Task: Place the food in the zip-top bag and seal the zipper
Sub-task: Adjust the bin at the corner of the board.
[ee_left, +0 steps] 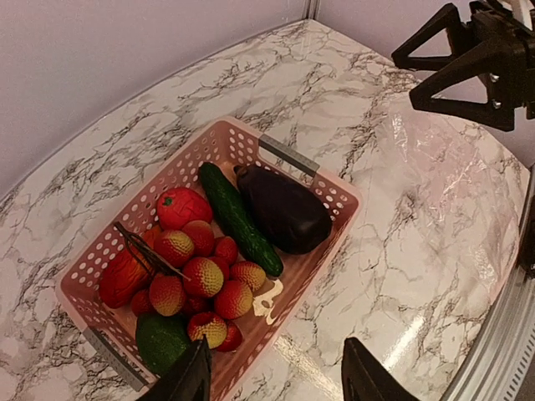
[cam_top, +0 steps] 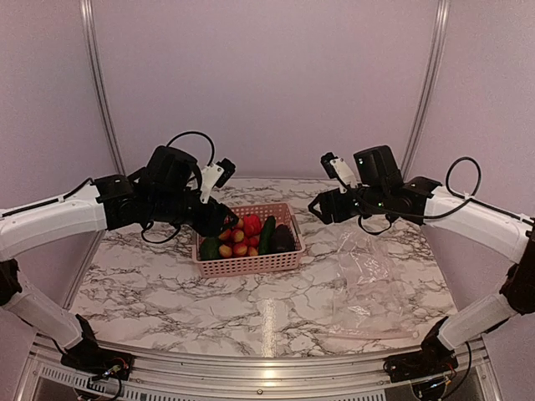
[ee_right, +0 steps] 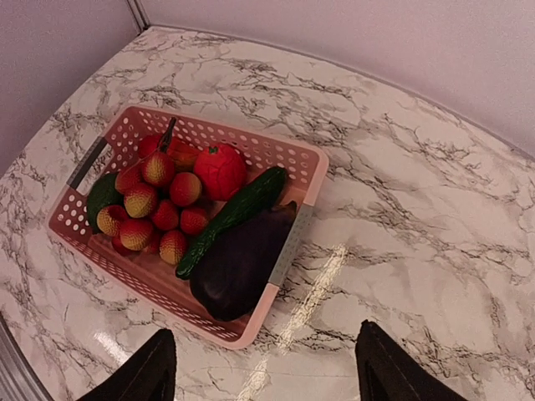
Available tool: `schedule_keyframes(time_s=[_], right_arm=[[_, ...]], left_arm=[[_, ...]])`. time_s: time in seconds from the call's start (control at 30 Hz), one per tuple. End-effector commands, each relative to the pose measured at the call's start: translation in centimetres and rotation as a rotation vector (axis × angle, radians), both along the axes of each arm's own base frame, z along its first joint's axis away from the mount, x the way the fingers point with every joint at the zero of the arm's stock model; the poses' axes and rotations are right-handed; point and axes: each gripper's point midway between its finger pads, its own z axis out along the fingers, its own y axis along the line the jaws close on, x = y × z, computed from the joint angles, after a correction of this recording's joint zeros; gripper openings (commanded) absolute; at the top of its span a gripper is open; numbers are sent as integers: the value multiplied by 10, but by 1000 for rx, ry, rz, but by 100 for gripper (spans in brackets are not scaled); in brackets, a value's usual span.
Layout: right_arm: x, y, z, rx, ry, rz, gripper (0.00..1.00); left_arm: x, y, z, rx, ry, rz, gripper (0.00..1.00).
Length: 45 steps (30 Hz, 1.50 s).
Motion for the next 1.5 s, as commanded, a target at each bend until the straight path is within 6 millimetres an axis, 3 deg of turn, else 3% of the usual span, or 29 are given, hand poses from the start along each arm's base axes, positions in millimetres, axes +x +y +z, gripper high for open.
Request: schedule_keyframes(time_s=[0.0,0.33,0.57,0.77,0.97,1.2,1.47], right_arm=[[-19,18,10,34,21,132,70],[-30,19,7,35,84,154,69],[-36,24,6,84,120,166,68],[-35,30,1,72,162,189,68],[-40,28,-3,58,186,194,67],[-33,30,-1,8,178,208,67],[-30,33,-4,4,190,213,67]], left_arm=[[19,23,-39,189,114,190,54],[108,51,-55,173,215,493,57],[169,50,-81,193,238,398,59],[202,55,-108,172,277,323,56],[213,62,-137,197,303,307,56],[211,58,-167,219,342,276,51],[203,70,-160,271,304,268,32]])
